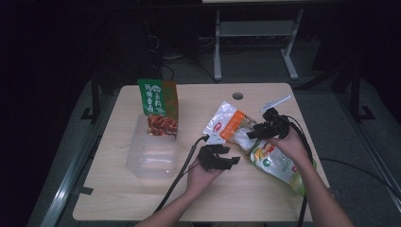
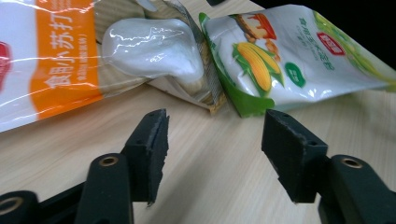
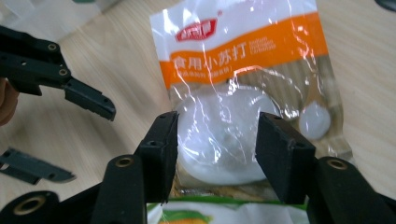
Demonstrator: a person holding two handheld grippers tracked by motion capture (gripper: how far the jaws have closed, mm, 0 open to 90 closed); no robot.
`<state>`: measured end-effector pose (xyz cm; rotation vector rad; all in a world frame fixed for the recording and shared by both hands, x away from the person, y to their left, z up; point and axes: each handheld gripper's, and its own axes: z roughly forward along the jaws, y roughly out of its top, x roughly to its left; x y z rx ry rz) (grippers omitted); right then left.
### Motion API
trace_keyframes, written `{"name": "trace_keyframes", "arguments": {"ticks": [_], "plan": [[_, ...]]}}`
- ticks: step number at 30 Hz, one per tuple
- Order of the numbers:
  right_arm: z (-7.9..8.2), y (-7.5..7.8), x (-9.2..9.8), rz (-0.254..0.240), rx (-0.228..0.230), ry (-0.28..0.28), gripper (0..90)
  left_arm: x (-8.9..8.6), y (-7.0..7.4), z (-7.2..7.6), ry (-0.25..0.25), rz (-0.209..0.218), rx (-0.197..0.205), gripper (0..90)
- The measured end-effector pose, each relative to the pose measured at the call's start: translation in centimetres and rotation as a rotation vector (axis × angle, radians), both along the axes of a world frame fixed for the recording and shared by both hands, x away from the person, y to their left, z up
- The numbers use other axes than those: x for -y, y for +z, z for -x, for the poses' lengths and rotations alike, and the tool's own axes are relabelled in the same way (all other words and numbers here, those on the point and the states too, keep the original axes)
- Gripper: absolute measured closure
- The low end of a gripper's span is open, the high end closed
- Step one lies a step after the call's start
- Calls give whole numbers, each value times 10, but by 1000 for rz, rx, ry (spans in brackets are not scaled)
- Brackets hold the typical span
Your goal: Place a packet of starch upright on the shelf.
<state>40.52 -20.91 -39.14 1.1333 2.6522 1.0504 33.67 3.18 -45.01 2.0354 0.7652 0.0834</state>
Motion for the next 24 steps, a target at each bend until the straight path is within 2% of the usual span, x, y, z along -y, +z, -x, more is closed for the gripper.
{"name": "trace_keyframes", "arguments": {"ticks": [5, 9, 11, 16, 18, 21, 24], "plan": [[-1, -12, 2, 53, -20, 8, 534, 8, -7, -9, 14, 6, -44, 439], [-3, -16, 0, 80, -33, -2, 579, 12, -8, -14, 23, 12, -54, 448], [-5, -18, 0, 96, -34, -4, 599, 15, -9, -17, 45, 39, -73, 471], [-9, -26, -5, 149, -58, 3, 635, 18, -11, -29, 76, 48, -112, 504], [-10, -30, -9, 178, -54, 5, 656, 19, -12, -34, 84, 66, -131, 517], [-10, -30, -9, 176, -60, 9, 683, 20, -12, -38, 93, 70, -139, 555], [-10, -33, -8, 176, -76, 11, 697, 22, -14, -47, 108, 77, -174, 567]]}}
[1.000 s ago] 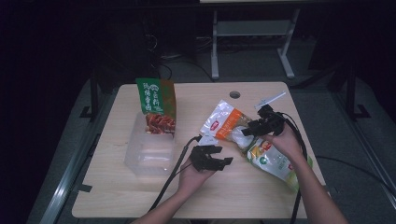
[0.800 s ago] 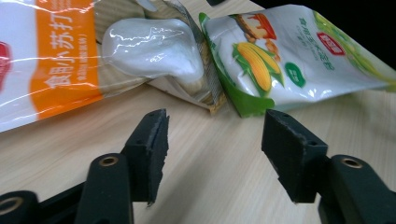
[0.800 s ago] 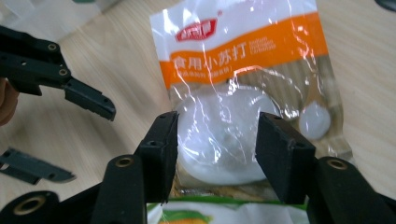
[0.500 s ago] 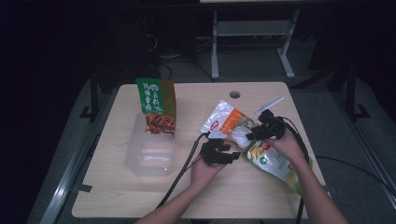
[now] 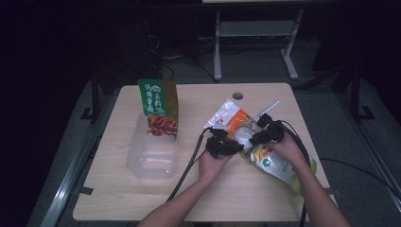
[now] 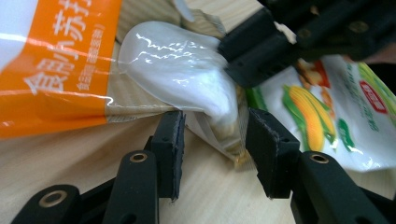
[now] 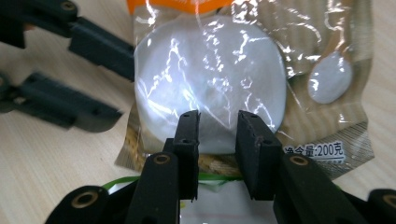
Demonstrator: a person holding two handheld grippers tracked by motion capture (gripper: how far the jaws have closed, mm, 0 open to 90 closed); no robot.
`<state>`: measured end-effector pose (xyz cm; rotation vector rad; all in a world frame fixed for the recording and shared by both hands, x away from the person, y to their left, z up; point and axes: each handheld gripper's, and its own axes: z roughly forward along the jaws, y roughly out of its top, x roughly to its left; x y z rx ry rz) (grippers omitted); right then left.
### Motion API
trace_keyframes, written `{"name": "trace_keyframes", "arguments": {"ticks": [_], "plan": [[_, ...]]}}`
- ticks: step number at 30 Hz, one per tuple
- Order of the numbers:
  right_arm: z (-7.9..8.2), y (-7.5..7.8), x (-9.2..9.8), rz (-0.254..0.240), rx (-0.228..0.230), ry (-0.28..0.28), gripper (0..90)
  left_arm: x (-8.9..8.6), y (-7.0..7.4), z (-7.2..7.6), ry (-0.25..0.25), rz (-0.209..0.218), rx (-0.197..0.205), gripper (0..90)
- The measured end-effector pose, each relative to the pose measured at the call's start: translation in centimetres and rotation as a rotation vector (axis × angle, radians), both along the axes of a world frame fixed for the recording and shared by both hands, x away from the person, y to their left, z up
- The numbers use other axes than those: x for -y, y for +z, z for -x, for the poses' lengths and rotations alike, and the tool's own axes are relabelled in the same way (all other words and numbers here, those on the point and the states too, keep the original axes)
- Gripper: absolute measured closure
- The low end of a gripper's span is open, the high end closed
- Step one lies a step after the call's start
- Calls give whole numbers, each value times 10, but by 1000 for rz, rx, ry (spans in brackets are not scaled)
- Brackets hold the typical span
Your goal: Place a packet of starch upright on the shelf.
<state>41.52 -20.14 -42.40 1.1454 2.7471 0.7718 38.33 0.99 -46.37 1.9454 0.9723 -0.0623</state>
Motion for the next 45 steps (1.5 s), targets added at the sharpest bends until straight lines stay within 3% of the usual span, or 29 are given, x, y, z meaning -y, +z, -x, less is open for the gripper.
{"name": "trace_keyframes", "arguments": {"ticks": [6, 9, 14, 16, 17, 20, 22, 26, 30, 37, 40, 45], "plan": [[3, -4, 4, 0, -4, 4, 704, 4, -3, -9, 19, 1, -39, 610], [4, -6, 7, 0, -16, 3, 699, 3, -5, -13, 37, 32, -77, 659], [4, -5, 6, 2, -14, 9, 664, -2, -2, -16, 40, 21, -48, 869], [2, -4, 7, 0, -10, 10, 648, -3, -2, -18, 32, 26, -59, 884], [2, -3, 8, -4, -6, 1, 643, -4, -2, -19, 31, 29, -57, 878], [-2, 2, 13, -30, 19, -36, 622, -4, -1, -19, 46, 56, -57, 730], [-7, 4, 15, -19, 30, -64, 615, -3, 0, -21, 57, 69, -65, 641], [-13, -2, 14, 8, 39, -95, 626, -1, 0, -28, 70, 69, -86, 549], [-13, -4, 13, 9, 39, -79, 646, 1, 0, -32, 83, 53, -91, 580], [-13, -6, 15, 4, 25, -53, 662, 4, -4, -39, 120, 127, -156, 675], [-12, -6, 15, 10, 26, -42, 663, 3, -4, -41, 116, 123, -158, 696], [-12, -6, 15, 14, 33, -37, 664, 4, 0, -40, 112, 77, -119, 644]]}}
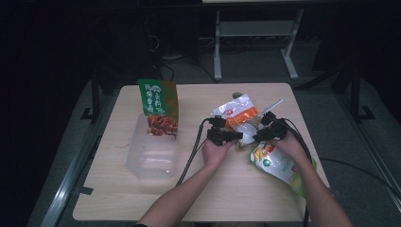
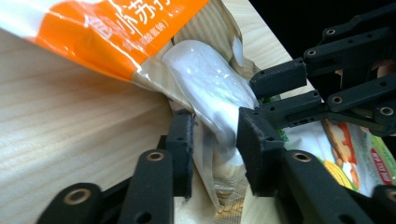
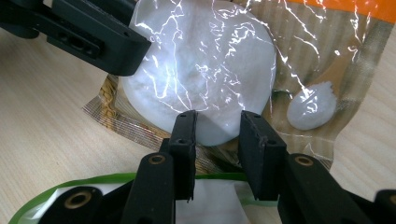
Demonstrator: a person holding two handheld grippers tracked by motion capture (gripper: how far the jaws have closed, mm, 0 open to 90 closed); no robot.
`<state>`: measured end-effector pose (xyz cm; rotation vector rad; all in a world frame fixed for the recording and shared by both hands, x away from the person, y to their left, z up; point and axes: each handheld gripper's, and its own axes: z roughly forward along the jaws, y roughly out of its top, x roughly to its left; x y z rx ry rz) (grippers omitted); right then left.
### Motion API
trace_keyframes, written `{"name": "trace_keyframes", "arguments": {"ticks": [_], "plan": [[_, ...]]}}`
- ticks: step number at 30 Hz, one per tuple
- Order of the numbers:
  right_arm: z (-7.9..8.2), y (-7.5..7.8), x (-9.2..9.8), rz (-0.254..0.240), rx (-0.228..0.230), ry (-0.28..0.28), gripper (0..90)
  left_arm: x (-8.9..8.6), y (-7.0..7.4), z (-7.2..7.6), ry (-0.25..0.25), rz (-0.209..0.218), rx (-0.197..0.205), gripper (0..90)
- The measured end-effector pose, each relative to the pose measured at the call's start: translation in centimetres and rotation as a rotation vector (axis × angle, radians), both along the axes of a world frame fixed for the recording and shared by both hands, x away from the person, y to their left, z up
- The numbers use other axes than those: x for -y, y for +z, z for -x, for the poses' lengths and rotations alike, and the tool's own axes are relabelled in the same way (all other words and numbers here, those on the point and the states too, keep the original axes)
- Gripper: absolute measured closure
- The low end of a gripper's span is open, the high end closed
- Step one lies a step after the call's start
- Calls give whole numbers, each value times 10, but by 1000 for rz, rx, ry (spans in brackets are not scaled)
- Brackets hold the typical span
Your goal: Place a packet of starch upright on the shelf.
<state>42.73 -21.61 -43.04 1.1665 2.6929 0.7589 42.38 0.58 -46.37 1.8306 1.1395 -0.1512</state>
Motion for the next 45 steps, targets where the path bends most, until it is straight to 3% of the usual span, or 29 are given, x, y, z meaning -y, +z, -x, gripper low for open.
{"name": "trace_keyframes", "arguments": {"ticks": [2, 8, 14, 18, 21, 24, 28, 32, 35, 38, 45], "plan": [[0, 0, 0, -1, 0, 0, 663, 0, 2, -1, -4, -21, 12, 607], [1, 0, -2, 4, 1, -2, 656, 1, 2, -5, -2, -25, -3, 607], [1, 0, -3, 7, 4, 0, 656, 0, 0, -8, 2, 7, -25, 643], [1, 0, -4, 9, 2, 8, 657, -1, -1, -10, 15, 38, -54, 710], [1, 0, -4, 9, 1, 10, 656, -2, -1, -10, 19, 34, -52, 744], [1, 0, -4, -1, -6, 9, 649, -3, -1, -12, 39, 62, -66, 779], [0, 2, -2, -19, -14, 9, 639, -4, 0, -12, 32, 50, -49, 834], [-1, 7, 4, -52, 20, -42, 605, -6, 1, -12, 31, 47, -43, 860], [-6, 11, 6, -47, 21, -72, 582, -7, 2, -12, 28, 38, -38, 864], [-11, 17, 6, -60, 44, -81, 550, -10, 3, -11, 10, 11, -18, 866], [-20, 20, 1, -87, 28, -85, 445, -28, 9, 2, -8, -55, 19, 869]]}}
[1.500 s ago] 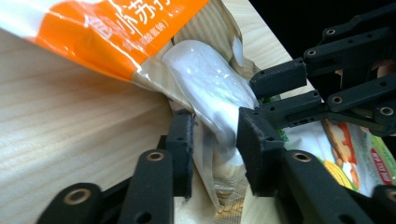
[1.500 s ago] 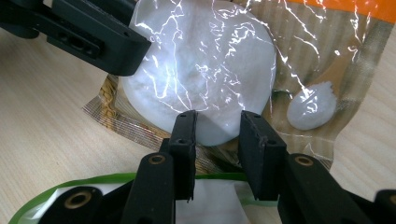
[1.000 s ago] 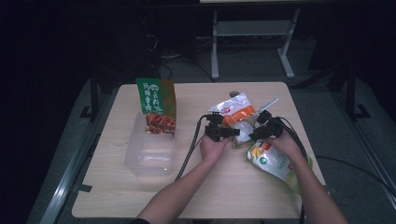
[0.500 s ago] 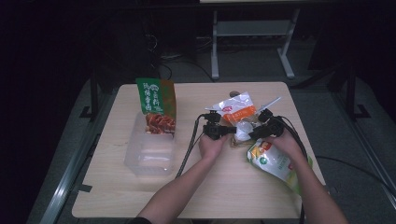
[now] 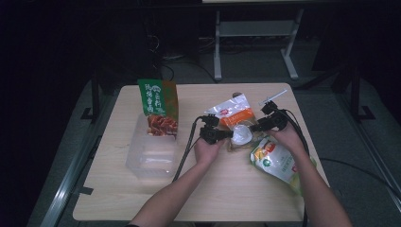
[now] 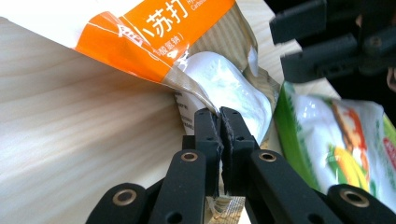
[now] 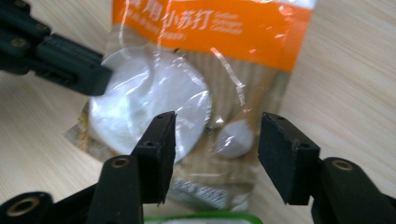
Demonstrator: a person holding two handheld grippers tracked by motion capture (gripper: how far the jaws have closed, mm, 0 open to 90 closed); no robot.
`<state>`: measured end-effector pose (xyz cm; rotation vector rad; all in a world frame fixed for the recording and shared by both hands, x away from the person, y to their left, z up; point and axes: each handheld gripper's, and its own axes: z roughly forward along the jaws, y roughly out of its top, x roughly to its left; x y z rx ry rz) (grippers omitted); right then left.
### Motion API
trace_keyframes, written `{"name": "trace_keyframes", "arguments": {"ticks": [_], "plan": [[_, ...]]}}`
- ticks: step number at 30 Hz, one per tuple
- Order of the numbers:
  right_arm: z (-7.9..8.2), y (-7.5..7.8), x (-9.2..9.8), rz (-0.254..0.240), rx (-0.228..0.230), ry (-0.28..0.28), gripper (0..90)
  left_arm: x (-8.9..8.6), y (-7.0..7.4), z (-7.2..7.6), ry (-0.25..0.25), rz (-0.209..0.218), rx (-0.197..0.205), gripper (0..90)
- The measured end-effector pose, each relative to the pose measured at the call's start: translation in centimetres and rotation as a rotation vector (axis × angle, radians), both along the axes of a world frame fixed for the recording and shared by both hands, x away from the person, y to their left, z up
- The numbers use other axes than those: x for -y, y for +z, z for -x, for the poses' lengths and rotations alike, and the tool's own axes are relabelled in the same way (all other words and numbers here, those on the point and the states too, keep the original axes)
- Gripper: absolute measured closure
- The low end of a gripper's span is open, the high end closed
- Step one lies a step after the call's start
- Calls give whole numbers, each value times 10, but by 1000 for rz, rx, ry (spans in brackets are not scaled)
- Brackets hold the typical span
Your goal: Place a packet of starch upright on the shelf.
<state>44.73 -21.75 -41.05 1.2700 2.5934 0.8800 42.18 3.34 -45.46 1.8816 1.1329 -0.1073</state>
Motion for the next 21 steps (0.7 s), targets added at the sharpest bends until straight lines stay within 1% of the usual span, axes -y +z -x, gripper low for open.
{"name": "trace_keyframes", "arguments": {"ticks": [2, 3, 4, 5, 7, 8, 9, 13, 16, 19, 21], "plan": [[-4, -1, -3, -11, 1, 5, 424, -6, 1, 4, -4, -7, -1, 870], [-4, -1, -3, -11, 1, 5, 424, -6, 1, 4, -4, -7, -1, 871], [-5, -1, -4, -21, 8, 6, 419, -9, 2, 7, -3, -18, 3, 871], [-7, -2, -5, -43, 10, 0, 396, -12, 2, 10, -4, -25, 5, 871], [-10, -4, -5, -65, 10, -3, 381, -14, 4, 14, -9, -37, 9, 871], [-11, -5, -5, -68, 0, -8, 370, -15, 4, 16, -12, -38, 15, 871], [-12, -7, -5, -69, -5, -12, 365, -17, 5, 18, -21, -52, 16, 871], [-16, -13, -7, -82, -40, -11, 338, -22, 6, 25, -27, -67, 24, 871], [-18, -17, -9, -102, -59, 1, 330, -23, 7, 29, -34, -83, 37, 871], [-19, -19, -13, -122, -68, 17, 329, -26, 8, 33, -39, -92, 43, 871], [-20, -21, -16, -136, -86, 23, 330, -26, 9, 36, -45, -104, 51, 871]]}}
